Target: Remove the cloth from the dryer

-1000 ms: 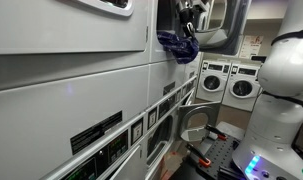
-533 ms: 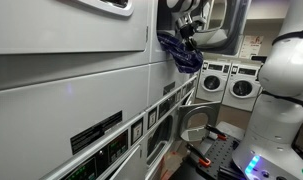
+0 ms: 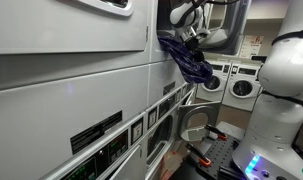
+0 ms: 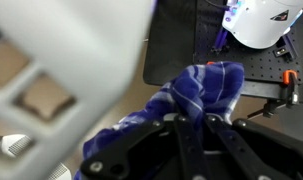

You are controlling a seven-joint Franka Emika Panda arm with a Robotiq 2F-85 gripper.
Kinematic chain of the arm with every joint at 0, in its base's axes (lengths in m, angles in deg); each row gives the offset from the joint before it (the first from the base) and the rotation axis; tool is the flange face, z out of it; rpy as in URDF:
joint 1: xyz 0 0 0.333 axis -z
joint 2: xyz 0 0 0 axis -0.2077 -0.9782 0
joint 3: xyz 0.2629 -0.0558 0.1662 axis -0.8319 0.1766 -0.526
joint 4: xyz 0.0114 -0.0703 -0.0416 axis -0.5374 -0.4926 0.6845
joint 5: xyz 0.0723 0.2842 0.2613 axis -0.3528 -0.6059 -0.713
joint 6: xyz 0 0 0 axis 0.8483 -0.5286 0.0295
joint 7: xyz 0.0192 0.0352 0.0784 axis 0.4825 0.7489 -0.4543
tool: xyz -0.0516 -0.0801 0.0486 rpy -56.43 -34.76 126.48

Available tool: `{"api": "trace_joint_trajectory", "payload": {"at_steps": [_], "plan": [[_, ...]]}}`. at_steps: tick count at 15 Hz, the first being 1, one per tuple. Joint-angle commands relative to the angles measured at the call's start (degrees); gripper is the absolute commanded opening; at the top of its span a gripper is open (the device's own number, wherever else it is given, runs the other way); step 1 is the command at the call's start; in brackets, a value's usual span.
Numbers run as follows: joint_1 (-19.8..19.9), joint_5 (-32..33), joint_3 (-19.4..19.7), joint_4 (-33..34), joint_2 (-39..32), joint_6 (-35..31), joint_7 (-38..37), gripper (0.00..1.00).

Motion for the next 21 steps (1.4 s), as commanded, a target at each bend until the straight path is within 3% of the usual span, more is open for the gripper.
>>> {"api": "trace_joint_trajectory", "payload": {"at_steps": [1, 6, 11, 15, 21], "plan": [[0.38, 2.95, 0.98, -3.06, 0.16, -0.96, -1.74, 0.04], [1.50, 6.54, 2.70, -6.72, -1.17, -10.99, -6.90, 0.04], [3.27, 6.24, 4.62, -8.75, -3.43, -23.28, -13.13, 0.03], [4.66, 1.65, 5.68, -8.17, -5.10, -32.08, -16.51, 0.03], [4.91, -7.46, 5.48, -7.67, -6.16, -39.91, -17.64, 0.03]]}}
